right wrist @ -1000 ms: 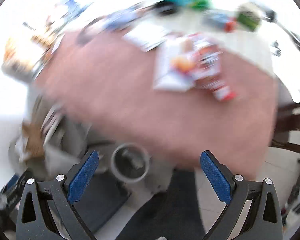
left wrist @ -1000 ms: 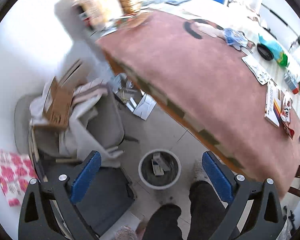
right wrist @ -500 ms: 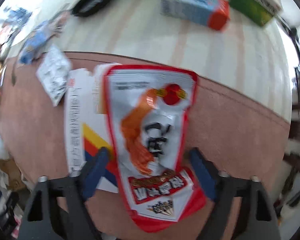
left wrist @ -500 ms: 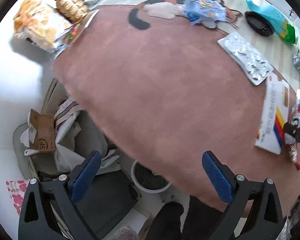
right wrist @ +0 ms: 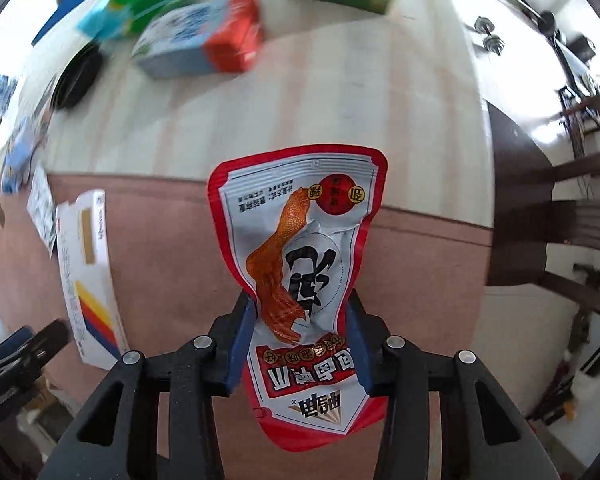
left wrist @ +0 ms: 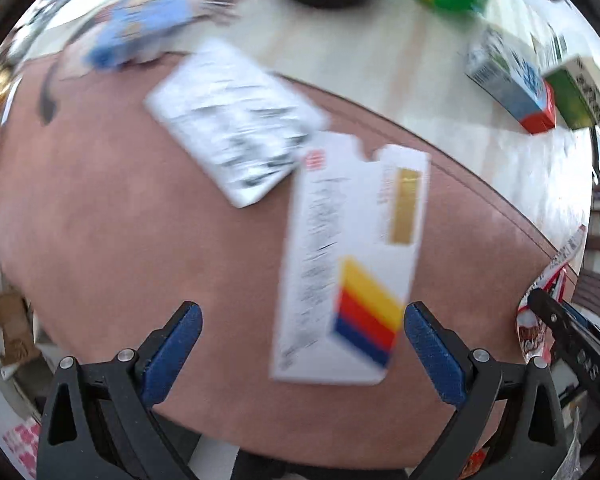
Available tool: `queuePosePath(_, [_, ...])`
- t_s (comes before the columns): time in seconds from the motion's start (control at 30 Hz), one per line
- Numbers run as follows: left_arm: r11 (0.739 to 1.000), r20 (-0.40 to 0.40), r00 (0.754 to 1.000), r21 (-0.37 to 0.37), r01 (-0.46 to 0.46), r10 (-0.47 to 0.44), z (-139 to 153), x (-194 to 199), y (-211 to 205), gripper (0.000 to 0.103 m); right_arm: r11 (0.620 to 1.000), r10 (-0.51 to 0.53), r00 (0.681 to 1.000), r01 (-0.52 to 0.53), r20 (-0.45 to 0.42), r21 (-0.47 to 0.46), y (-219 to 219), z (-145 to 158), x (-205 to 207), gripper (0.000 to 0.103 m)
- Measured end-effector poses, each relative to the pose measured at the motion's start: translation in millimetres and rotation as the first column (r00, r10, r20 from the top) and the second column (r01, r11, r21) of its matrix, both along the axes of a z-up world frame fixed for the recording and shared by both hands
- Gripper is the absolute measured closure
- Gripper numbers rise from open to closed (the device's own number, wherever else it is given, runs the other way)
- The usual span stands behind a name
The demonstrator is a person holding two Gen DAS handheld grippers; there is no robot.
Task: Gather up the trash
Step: 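Grasp the striped medicine box with the left tool while the right grasps the red snack packet, then carry the box and packet to the white bin and open both tools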
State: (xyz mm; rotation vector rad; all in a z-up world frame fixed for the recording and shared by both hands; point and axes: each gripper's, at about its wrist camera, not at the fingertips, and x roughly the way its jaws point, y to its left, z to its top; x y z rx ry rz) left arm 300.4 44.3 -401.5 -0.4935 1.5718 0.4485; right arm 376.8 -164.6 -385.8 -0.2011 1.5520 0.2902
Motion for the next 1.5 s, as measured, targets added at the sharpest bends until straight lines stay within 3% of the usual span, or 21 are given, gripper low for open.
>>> queuePosePath(0.1, [0.999, -0.021, 0.999, 0.005, 0.039, -0.039, -10.1, 17.8, -8.9, 0.004, 1.000, -0.021, 1.000, 0.021, -0.012, 0.017, -8.0, 1.1, 3.5, 0.058])
queuePosePath(0.13, [0.999, -0.018, 0.999, 0.014, 0.042, -0.042, -10.0, 19.2, -9.8, 0.024, 0.999, -0.026, 1.000, 0.026, -0.014, 0.022, -9.7, 2.0, 5.0, 0.058])
queuePosePath(0.17, [0.999, -0.015, 0.999, 0.024, 0.043, -0.042, -9.6, 19.8, -10.5, 0.032, 0.999, -0.029, 0.999, 0.030, -0.017, 0.030, -8.3, 1.1, 3.7, 0.058])
queuePosePath(0.33, [1.000, 0.022, 1.000, 0.018, 0.017, -0.017, -0.6, 12.2, -10.7, 0.033, 0.997, -0.028, 0.999, 0.030, -0.033, 0.074, -16.0, 8.8, 14.7, 0.058])
queuePosePath(0.6, [0.997, 0.096, 0.995, 0.069, -0.028, 0.021, 41.2, -18.1, -18.3, 0.033, 0.993, 0.041, 0.999, -0.039, -0.017, 0.109, -2.5, 24.8, 22.8, 0.058])
queuePosePath(0.93, [0.988, 0.192, 0.978, 0.112, -0.107, 0.084, 91.2, -37.1, -19.7, 0.033, 0.984, 0.124, 0.992, -0.126, 0.018, 0.126, 25.0, 42.0, -1.2, 0.058])
queuePosePath(1.23, [0.977, 0.282, 0.946, 0.091, -0.192, 0.160, 123.8, -95.2, 7.8, 0.033, 0.968, 0.186, 0.981, -0.191, 0.046, 0.162, 47.3, 66.4, -27.3, 0.058])
queuePosePath(1.5, [0.960, 0.344, 0.911, 0.081, -0.269, 0.226, 150.1, -167.9, 41.4, 0.033, 0.936, 0.273, 0.959, -0.282, 0.071, 0.211, 76.8, 91.8, -82.2, 0.058])
